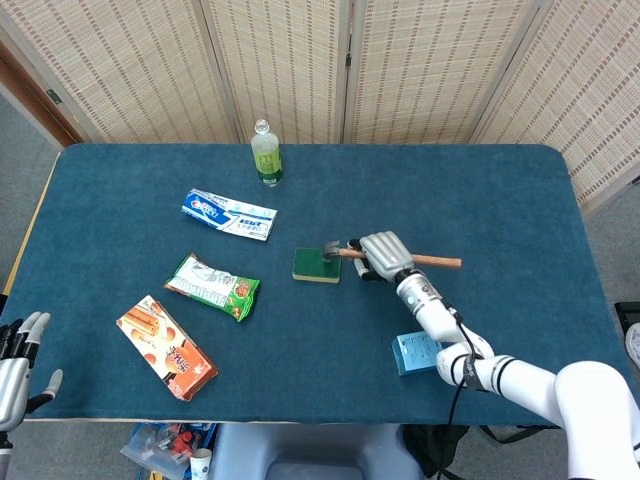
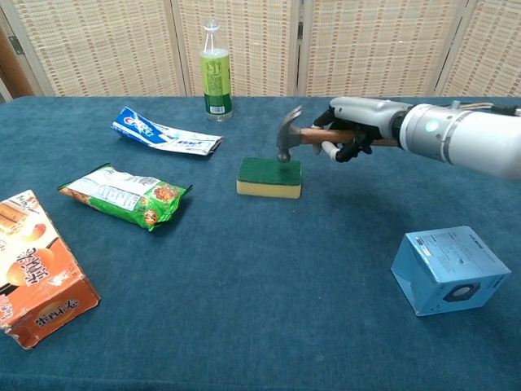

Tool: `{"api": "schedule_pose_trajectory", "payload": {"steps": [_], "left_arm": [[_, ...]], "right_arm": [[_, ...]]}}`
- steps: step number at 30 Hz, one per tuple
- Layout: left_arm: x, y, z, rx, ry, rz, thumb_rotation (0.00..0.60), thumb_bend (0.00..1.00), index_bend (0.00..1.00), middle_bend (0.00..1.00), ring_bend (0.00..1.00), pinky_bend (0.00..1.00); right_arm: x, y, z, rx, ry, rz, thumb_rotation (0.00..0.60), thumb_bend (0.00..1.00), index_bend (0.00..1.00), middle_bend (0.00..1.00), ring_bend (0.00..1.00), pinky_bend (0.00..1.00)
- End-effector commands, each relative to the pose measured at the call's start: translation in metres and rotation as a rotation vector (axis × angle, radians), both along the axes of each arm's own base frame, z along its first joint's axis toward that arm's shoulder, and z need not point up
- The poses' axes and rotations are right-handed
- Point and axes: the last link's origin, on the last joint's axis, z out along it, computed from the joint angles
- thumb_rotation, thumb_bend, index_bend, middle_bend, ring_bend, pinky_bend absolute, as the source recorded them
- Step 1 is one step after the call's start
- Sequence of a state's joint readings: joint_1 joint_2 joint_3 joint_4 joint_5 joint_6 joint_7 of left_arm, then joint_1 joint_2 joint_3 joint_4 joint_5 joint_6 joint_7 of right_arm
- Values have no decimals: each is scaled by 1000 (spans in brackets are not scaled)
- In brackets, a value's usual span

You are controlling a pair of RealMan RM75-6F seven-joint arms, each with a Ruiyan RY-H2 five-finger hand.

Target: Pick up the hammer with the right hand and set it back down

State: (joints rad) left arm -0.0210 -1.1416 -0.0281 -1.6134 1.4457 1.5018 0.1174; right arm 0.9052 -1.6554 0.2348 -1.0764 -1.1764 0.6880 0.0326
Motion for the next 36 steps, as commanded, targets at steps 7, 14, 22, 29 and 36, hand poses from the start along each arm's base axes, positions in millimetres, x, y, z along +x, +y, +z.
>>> {"api": "schedule_pose_trajectory", "payload": {"steps": [7,14,22,29,36], "left_arm": [[0,-1,0,-4,3,8,600,348,0,0,0,0],[-1,-2,0,-5,2,17,600,348,0,0,0,0],[1,-2,0,-4,0,7,600,348,0,0,0,0],[5,0,-1,-12,3,-5,600,348,0,0,0,0],[8,-1,-3,-17,5,-8,600,348,0,0,0,0]], "right_arm": [[-5,1,-9,22,18,-16,600,774,676,765,657,710],[-8,-1,-18,40,47,-26,600,774,676,765,657,710],[-9,-3,7,-28,-26,-30,600,774,676,765,657,710],[-32,-7,26,-67,-7,-76,600,773,676,762,657,704],[-57,-13,28,-87,-6,-161,600,735,674,690,568,583]]}}
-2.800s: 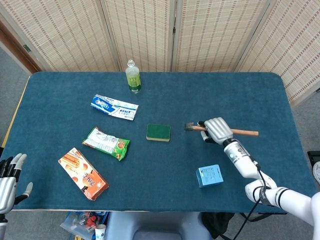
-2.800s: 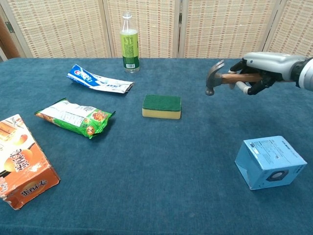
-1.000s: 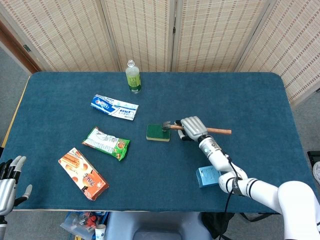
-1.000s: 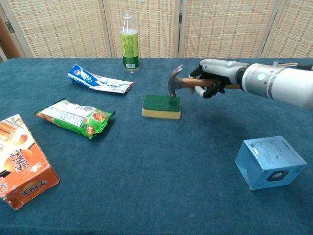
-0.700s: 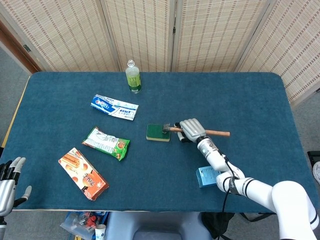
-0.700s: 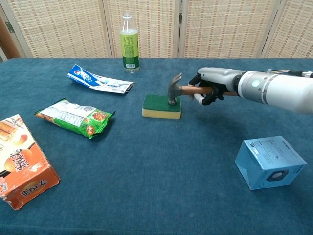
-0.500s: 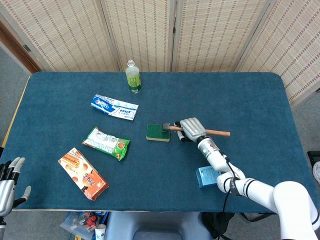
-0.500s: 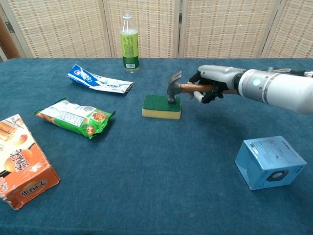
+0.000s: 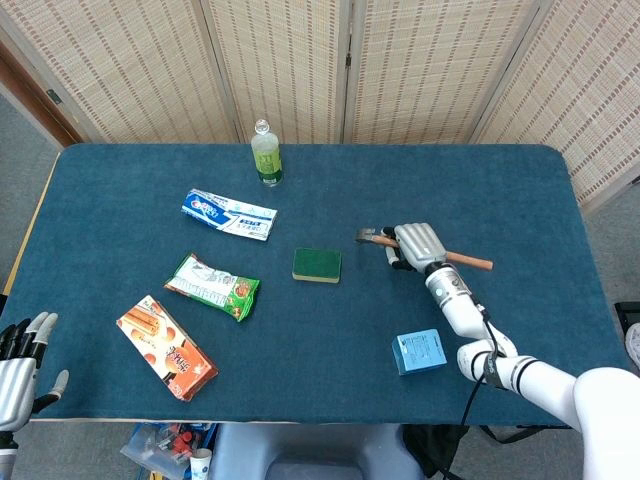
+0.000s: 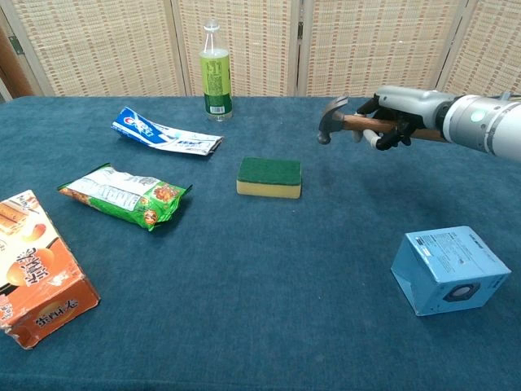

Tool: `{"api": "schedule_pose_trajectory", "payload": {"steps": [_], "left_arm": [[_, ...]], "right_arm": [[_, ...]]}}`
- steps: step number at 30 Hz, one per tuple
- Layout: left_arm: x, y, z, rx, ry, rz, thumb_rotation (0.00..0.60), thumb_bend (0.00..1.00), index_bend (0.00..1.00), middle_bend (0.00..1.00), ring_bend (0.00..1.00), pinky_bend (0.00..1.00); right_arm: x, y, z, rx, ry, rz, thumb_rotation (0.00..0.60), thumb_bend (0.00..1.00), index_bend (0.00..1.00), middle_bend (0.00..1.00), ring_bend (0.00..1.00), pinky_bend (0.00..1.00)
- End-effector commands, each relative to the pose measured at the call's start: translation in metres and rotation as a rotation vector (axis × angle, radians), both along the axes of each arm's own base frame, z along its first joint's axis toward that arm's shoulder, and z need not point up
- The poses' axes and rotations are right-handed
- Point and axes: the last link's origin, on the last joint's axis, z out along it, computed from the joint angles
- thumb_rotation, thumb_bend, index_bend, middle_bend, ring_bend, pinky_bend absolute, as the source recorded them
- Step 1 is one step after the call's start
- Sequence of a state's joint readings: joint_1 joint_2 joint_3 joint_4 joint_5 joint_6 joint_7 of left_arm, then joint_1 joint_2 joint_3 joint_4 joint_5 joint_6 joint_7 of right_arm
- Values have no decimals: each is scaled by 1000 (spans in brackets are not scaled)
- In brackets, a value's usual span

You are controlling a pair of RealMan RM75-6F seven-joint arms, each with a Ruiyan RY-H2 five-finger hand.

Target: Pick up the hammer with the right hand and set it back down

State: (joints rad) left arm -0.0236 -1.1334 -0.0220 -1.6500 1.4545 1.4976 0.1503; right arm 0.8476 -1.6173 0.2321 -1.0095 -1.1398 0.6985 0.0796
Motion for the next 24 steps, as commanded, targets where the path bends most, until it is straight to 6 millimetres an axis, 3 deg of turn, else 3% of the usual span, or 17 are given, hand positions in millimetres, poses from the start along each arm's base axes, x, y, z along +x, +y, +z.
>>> {"api": "schedule_pose_trajectory", "payload": {"steps": [1,6,10,17,24], "left_arm": [[1,0,0,1,0,0,600,348,0,0,0,0],[1,-2,1,1,4,6,600,348,0,0,0,0],[2,-2,1,2,5,4,600,348,0,0,0,0],[4,1,2,7,0,-12,600,348,0,0,0,0],[8,7,4,13,-9,-32,600,348,0,0,0,0]], "right_arm": [[-13,-2,-3,-6,-17,-51,600,714,661,665,539,554],[-28,-4,-6,-2,-18,-93,600,451,339,399,284,336],[-31,-6,2,-25,-41,-90,600,321,130,261,151,223],[-44,4,38,-87,-47,-51,600,300,104,246,141,216],[-69,45,93,-176,-19,-18,600,300,104,249,141,216]]}}
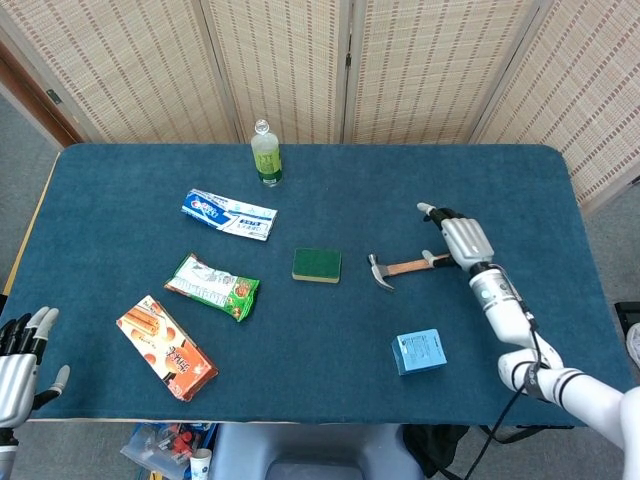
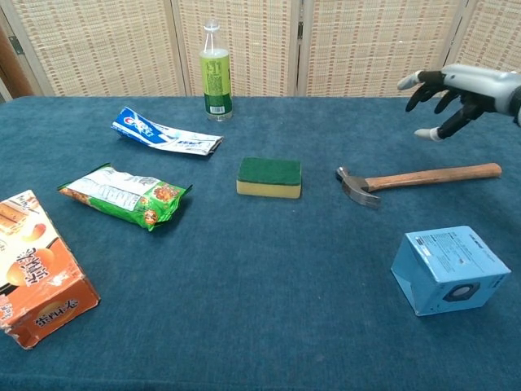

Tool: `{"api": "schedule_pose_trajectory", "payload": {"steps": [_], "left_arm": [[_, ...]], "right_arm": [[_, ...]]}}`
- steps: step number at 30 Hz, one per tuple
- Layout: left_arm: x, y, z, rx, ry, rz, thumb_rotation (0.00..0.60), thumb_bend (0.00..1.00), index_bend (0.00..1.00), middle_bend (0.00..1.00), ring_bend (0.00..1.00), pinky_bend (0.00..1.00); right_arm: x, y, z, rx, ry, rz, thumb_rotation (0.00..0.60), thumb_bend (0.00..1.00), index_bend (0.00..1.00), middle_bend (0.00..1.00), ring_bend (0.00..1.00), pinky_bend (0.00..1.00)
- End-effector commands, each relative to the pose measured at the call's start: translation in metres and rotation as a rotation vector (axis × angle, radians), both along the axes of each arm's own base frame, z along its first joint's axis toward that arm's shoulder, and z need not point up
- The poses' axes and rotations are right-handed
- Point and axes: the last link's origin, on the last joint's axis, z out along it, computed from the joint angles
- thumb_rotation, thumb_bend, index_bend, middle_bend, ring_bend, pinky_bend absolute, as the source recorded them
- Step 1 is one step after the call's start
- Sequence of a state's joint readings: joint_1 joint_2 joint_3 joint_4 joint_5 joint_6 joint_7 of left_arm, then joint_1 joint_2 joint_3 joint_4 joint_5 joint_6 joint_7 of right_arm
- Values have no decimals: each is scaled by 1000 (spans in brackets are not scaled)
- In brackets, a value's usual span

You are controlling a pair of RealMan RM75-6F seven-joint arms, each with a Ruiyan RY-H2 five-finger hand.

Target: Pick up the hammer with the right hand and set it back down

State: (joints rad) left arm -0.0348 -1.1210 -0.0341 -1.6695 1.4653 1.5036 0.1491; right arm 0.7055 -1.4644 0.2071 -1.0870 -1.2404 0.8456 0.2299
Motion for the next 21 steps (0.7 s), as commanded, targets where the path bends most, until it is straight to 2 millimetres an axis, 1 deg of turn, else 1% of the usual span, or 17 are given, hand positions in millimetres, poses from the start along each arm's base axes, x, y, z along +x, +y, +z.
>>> {"api": "schedule_pose_trajectory", "payload": {"steps": [1,4,7,8,9,10,12,16,21], "left_arm": [[1,1,1,2,-3,-6,600,348,0,0,0,0],[3,4,2,8,-21,-14,600,348,0,0,0,0],[5,5,3,10,-30,-16,600,348,0,0,0,0],[6,6,3,11,-36,-19,600,348,0,0,0,0],[9,10,2,15,-42,-35,600,348,0,0,0,0],[11,12,2,15,-39,-43,600,348,0,0,0,0],[15,14,1,15,-38,-55,600,348,0,0,0,0],[21,17,0,24,-42,-73,600,348,0,0,0,0],[26,21,-4,16,-38,-86,600,348,0,0,0,0]], "right_arm": [[-21,33,36,-64,44,13,600,300,104,253,141,216],[-36,65,61,-125,81,9,600,301,104,287,144,215],[-42,78,68,-143,92,4,600,300,124,328,168,215],[-45,87,73,-156,99,0,600,301,138,336,177,214],[-55,108,85,-190,111,-16,600,300,155,344,186,214],[-58,125,93,-212,115,-16,600,300,165,349,192,214],[-62,145,104,-243,122,-20,600,301,183,357,202,214],[-68,174,118,-297,124,-34,600,301,203,366,211,214],[-73,200,119,-309,110,-55,600,301,224,375,215,214]]}}
